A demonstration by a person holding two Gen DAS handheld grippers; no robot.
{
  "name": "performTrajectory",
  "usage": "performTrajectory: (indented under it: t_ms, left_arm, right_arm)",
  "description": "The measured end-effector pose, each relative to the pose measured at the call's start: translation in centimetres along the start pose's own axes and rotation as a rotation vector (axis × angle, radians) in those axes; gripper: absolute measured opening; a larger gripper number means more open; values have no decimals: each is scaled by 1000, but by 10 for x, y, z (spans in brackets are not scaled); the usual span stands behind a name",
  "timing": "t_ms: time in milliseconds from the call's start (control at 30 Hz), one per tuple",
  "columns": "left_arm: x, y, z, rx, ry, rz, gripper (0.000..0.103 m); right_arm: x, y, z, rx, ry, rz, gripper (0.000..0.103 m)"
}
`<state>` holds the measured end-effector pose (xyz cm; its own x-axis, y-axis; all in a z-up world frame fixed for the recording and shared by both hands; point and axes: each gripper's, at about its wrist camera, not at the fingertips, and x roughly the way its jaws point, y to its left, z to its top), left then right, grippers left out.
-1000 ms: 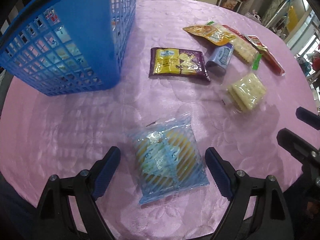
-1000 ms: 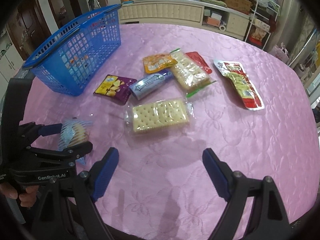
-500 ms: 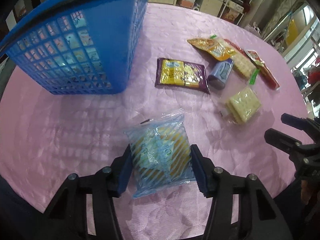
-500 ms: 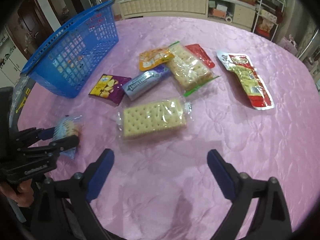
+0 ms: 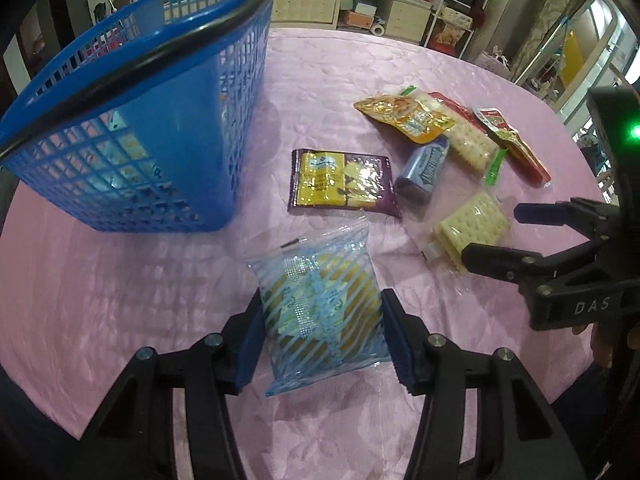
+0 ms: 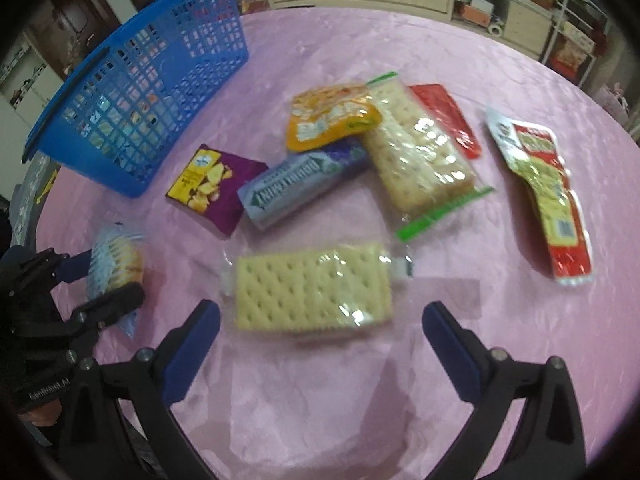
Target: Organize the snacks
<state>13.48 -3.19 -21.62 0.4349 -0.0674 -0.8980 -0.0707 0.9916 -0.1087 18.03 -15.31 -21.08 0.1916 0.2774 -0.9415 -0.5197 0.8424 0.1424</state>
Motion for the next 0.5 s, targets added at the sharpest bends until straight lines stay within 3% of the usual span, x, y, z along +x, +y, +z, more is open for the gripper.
performTrajectory:
  t_ms: [133, 300, 500]
  left_arm:
    - [6, 6, 4, -13, 10, 4, 52]
    - [11, 9, 5, -8, 9, 14, 52]
    - [12, 9, -1, -1, 6, 6, 52]
  right_arm:
    - [14, 12, 9, -63, 31, -49, 102]
    - [19, 13, 15, -49, 16, -43, 102]
    - [21, 31, 7, -146, 21, -40, 98]
